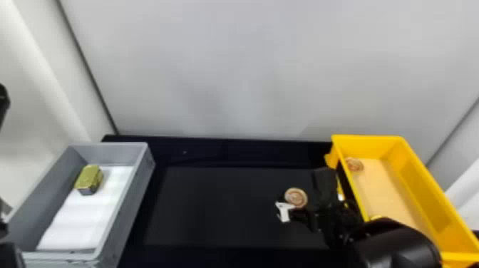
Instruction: Pick up the round yellow can and place it in the yellow rectangular box
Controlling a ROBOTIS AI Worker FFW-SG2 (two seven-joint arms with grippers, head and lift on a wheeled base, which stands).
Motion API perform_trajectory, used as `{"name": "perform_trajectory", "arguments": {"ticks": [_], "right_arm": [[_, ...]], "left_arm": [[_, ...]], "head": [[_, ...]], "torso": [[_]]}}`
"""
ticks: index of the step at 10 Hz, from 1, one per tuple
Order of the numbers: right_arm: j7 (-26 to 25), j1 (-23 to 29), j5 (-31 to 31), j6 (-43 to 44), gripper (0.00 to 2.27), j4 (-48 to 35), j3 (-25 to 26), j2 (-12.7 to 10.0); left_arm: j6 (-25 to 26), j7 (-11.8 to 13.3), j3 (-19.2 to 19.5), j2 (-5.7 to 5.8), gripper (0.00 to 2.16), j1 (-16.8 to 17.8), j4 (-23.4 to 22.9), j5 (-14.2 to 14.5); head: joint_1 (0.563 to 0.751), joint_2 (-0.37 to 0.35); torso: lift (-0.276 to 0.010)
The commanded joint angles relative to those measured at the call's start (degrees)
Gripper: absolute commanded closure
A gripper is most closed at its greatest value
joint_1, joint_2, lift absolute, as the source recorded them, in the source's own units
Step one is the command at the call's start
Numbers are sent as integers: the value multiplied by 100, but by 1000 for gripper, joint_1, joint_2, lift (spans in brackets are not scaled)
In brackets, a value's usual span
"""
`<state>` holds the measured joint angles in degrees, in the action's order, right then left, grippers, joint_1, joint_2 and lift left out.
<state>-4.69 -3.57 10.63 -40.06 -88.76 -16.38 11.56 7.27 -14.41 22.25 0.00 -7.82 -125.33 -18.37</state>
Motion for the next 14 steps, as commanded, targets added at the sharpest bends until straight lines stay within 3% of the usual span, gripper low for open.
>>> {"name": "perform_trajectory", "arguments": {"ticks": [1, 14], "right_arm": [[38, -100, -158, -13, 131, 78, 12, 4], [663, -812, -290, 321, 133, 1309, 38, -83]], "left_arm": [[3, -1, 0, -15, 96, 0, 0, 0], [-6, -10, -97, -15, 96, 26, 17, -26]], "head": [[694, 14], [694, 14]], "torso": [[-60], [-60]]}}
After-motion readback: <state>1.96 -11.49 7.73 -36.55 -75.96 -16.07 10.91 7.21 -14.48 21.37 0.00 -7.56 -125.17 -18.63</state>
